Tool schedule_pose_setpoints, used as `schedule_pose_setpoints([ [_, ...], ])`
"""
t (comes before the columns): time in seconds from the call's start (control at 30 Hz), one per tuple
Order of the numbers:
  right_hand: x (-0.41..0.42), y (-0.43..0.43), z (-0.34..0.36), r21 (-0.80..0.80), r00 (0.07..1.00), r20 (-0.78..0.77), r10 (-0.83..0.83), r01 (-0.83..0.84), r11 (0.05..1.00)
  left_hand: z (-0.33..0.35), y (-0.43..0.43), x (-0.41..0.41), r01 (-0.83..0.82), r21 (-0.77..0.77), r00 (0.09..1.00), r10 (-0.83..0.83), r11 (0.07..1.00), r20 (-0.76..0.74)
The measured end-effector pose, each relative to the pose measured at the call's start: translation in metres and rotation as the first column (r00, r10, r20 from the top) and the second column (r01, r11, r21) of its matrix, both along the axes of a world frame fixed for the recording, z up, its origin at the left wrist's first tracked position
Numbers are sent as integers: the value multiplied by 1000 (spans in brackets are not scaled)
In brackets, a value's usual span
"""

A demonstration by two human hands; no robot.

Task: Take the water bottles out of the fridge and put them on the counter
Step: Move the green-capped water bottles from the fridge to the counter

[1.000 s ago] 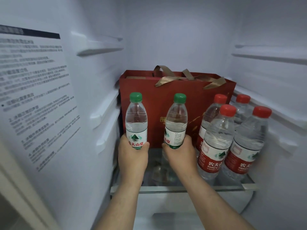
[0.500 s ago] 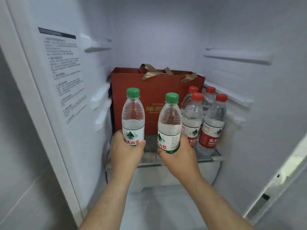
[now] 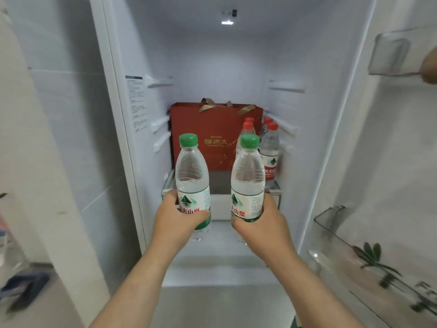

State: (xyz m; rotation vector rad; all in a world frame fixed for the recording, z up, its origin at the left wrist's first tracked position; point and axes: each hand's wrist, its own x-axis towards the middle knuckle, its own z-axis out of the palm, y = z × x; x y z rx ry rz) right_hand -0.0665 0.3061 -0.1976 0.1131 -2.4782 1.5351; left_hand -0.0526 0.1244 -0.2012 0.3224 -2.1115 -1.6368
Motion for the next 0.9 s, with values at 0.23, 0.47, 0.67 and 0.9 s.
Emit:
schedule_pose_setpoints([
  [0.23, 85, 44, 0, 24, 1000, 7, -5, 5, 1000, 3, 39, 86, 63, -65, 998, -61, 996, 31],
  [0.47, 144, 77, 5, 5, 997, 21, -81, 80, 997, 12, 69, 130, 177, -49, 984, -177, 983, 6],
  [0.67, 201, 111, 9, -6, 972, 20, -236, 236, 972, 15, 112, 152, 316, -62, 948, -318, 947, -19],
  [0.9, 293, 164, 10, 28, 891, 38, -452, 451, 892, 11, 175, 197, 530, -45, 847, -531, 847, -12],
])
